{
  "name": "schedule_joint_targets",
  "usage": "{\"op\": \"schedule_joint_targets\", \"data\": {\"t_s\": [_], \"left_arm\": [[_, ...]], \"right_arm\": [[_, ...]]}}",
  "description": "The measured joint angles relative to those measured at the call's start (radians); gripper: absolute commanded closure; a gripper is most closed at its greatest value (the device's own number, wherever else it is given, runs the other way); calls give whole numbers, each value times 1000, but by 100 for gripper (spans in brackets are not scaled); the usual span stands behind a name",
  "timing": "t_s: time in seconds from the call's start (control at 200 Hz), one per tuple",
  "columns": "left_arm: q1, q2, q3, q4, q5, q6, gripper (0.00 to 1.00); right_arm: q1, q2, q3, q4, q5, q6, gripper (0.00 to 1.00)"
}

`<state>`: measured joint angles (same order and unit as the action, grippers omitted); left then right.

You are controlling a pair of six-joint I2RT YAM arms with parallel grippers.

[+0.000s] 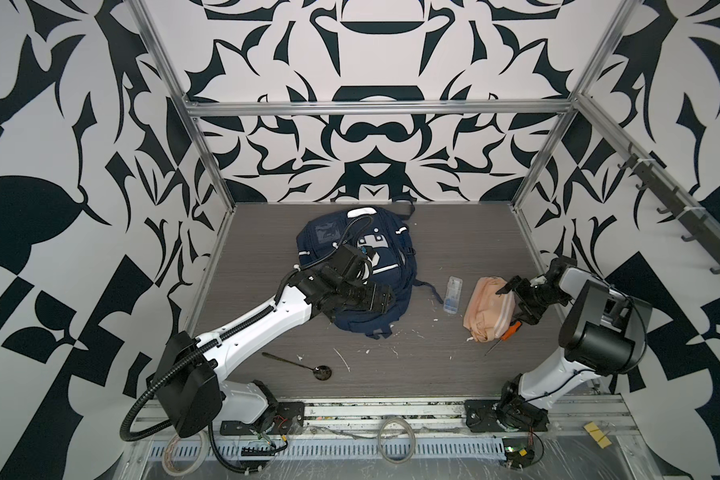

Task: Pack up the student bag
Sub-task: 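Grasp the pink pencil case with right while left grips the backpack top, then lift the pink pencil case toward the backpack while left pulls its opening wide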

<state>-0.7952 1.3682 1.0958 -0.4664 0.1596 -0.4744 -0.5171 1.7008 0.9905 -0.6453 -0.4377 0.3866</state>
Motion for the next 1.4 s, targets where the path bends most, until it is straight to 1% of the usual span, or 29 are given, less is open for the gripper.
{"op": "schedule_joint_targets", "data": {"t_s": [0.075, 0.13, 0.185, 0.265, 0.365, 0.425, 0.545, 0.685, 0.78, 0.89, 0.975, 1.165, 1.31, 1.4], "left_arm": [[0, 0, 0, 11, 4, -9, 1], [0, 0, 0, 18, 5, -15, 1], [0, 0, 0, 21, 5, -21, 0], [0, 0, 0, 21, 5, -27, 1], [0, 0, 0, 20, 1, -32, 1], [0, -1, 0, 20, -2, -36, 1], [0, -8, 0, 20, -10, -42, 1], [0, 3, 36, -36, -42, -18, 1], [0, 52, 123, -112, -86, 38, 1], [0, 154, 246, -203, -155, 117, 1], [0, 233, 311, -248, -203, 174, 1], [0, 440, 458, -327, -290, 276, 0], [0, 572, 553, -352, -356, 341, 8], [0, 639, 607, -367, -387, 383, 11]], "right_arm": [[8, 0, -2, 16, -3, 1, 13], [26, 2, -2, 29, -3, 0, 17], [51, 7, -3, 43, -2, 2, 25], [86, 16, -3, 61, -3, -1, 34], [113, 21, -8, 79, 3, 0, 51], [118, 22, -14, 82, 10, -10, 64], [117, 22, -25, 80, 26, -14, 100], [122, -11, -44, 85, 34, -32, 100], [136, -100, -83, 96, 46, -42, 100], [174, -241, -94, 91, 61, -50, 100], [209, -340, -84, 81, 79, -50, 100], [252, -494, -35, 5, 126, -36, 100], [266, -563, 12, -53, 148, -19, 100], [277, -608, 20, -79, 150, 1, 100]]}}
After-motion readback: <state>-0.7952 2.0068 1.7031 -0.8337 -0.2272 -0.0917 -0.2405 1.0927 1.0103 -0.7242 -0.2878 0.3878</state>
